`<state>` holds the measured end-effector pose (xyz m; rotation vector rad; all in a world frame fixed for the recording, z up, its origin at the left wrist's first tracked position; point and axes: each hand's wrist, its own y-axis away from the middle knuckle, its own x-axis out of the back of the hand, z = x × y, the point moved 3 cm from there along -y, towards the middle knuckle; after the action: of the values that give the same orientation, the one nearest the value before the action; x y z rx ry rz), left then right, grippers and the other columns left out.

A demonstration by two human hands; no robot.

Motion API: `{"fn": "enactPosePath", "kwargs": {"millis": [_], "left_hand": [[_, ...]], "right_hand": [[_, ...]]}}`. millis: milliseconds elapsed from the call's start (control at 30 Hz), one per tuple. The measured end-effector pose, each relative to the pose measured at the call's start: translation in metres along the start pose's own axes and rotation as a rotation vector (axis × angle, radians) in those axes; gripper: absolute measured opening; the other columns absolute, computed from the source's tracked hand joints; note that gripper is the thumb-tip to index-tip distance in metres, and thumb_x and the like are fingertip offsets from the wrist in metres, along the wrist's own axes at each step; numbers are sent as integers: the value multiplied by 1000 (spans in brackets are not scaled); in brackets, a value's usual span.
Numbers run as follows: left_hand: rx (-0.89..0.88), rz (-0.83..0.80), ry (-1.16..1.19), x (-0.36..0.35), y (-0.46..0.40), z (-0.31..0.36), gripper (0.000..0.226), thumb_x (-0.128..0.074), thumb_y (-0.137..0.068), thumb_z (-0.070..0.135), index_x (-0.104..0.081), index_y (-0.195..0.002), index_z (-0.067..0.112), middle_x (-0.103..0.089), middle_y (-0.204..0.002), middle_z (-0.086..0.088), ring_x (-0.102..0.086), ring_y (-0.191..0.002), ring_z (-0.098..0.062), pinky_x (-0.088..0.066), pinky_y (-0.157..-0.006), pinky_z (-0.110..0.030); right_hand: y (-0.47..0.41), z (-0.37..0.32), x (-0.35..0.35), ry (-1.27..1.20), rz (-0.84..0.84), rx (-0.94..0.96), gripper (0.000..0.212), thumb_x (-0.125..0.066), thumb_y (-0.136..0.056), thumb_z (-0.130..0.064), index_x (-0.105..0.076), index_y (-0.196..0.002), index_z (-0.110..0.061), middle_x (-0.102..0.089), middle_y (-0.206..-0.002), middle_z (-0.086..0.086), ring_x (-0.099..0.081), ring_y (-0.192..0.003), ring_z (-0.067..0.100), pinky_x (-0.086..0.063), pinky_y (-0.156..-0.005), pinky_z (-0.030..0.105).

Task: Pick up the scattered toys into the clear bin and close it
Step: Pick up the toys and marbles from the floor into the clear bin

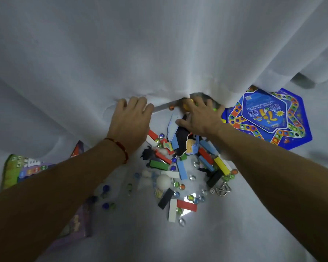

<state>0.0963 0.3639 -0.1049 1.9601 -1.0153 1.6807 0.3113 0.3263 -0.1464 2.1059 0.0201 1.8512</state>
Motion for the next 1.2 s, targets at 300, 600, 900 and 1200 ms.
{"fn": "enactPosePath", "kwargs": {"millis": [300,600,900,1200], "left_hand": [[198,-124,447,-36,17,0,39,-59,-88,15,-58,-128,15,-55,-123,-11,-49,-106,-34,-37,-89,-38],[222,-138,529,-34,10,-4,31,-68,-74,-6,-63,-101,9,-60,-104,-10,-55,-93,-32,-31,-76,-26],[400,2,592,22,21,21,20,-58,-91,20,-51,-110,17,-56,-100,-7,-53,-92,-27,-45,-79,-40],[712,-515,1786,213,19,127,14,-60,-95,16,-63,-99,3,-62,-83,-13,-67,-76,-31,-62,-68,-35]], "right_hand": [[-3,4,-20,-46,206,77,40,-48,-98,-44,-44,-132,-22,-46,-123,14,-51,-111,35,-36,-96,54],[7,14,4,-348,267,147,35,-53,-100,-33,-49,-131,-17,-43,-130,18,-55,-105,37,-55,-84,52],[60,27,74,-651,446,20,34,-57,-94,-21,-53,-129,-22,-46,-119,8,-52,-88,17,-44,-79,27],[204,62,181,-1401,396,-425,16,-52,-97,-14,-56,-112,-9,-57,-54,11,-39,-23,19,-25,-29,15]]}}
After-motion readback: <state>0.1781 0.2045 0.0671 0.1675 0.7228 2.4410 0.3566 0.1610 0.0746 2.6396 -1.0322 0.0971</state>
